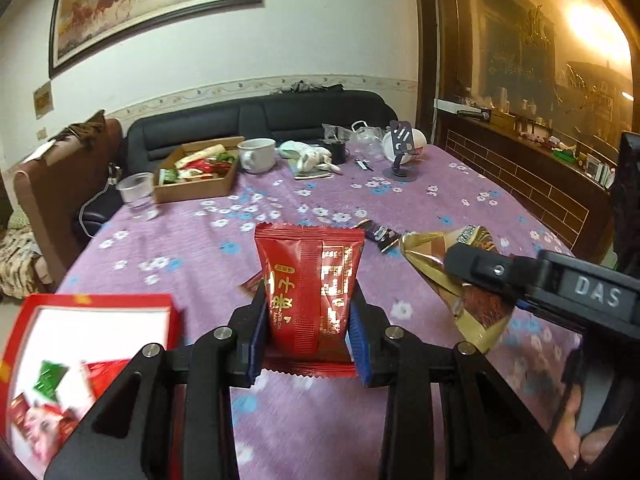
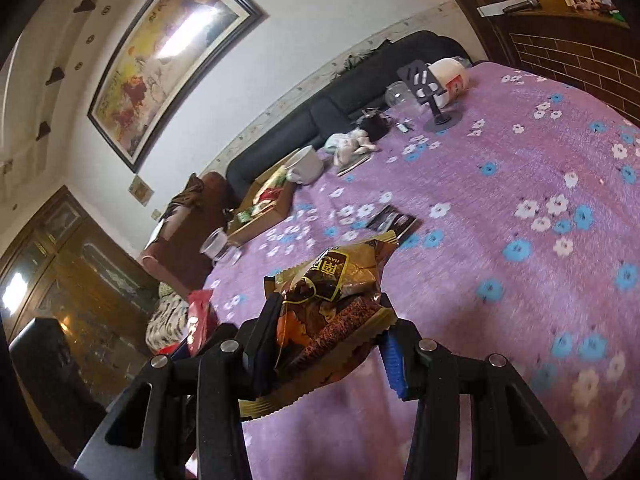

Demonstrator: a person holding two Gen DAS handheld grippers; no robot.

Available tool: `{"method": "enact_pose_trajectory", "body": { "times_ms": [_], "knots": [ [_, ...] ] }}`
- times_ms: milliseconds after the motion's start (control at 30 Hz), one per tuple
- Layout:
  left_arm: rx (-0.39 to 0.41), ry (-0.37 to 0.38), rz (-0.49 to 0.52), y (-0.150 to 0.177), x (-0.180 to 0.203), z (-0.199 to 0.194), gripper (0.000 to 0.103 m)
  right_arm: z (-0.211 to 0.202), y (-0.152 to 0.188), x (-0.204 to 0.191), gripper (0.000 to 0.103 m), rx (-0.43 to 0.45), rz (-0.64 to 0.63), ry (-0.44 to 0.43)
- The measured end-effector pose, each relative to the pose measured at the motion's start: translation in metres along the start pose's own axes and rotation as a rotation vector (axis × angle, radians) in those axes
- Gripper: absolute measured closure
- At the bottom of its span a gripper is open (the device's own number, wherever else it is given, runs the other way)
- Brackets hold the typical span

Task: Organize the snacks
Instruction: 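Carry the red packet and gold-brown pouch over the tray with both tools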

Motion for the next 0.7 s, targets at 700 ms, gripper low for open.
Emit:
{"method": "enact_pose_trajectory", "body": {
  "times_ms": [700],
  "knots": [
    [0.033,-0.104,0.01,0.051,-0.021,-0.085,0.07,-0.046,0.08,-0.054,0.057,-0.05,-0.069,-0.107]
  ]
}}
Point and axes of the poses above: each gripper's, at about its wrist camera, not at the fingertips, and z roughly the way its jaws point, x to its right, y to its underside, the point moved 6 cm from there along z, roughly the way its jaws point, and after that the axes turned 2 degrees about -z, right-handed, at the moved point
